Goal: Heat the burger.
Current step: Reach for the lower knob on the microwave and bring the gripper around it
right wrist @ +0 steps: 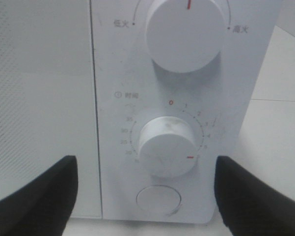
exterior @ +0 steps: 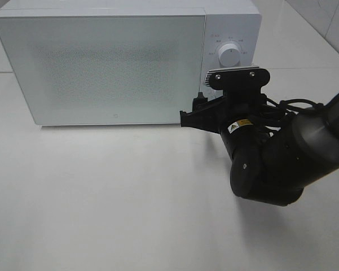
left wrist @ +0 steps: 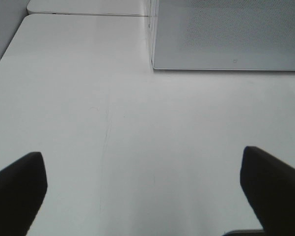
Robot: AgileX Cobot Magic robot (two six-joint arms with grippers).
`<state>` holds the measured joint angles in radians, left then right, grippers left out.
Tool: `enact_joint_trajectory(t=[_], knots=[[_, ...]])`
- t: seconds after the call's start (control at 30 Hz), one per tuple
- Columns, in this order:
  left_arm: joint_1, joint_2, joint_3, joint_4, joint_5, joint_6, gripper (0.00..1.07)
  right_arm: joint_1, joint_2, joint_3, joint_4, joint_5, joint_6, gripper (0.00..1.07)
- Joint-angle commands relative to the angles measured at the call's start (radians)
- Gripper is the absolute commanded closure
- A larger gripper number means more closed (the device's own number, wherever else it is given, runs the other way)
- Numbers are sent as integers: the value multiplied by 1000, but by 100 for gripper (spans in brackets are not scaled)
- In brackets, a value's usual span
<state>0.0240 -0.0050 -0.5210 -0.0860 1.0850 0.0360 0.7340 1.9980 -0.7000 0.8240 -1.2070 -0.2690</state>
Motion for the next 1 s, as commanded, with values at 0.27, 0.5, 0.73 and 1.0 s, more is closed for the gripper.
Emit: enact_joint_trajectory(t=[0.27, 0.5, 0.73, 1.0], knots=[[0, -22, 4, 1, -13, -8, 6, -79, 33, -72, -63, -75, -8, 32], [0, -22, 4, 1, -13, -8, 6, -89, 75, -108, -61, -69, 3, 32], [0, -21, 4, 1, -13, -8, 6, -89, 75, -132, -61, -62, 3, 32], [0, -21, 4, 1, -13, -8, 6, -89, 75, -135, -59, -53, 3, 43]])
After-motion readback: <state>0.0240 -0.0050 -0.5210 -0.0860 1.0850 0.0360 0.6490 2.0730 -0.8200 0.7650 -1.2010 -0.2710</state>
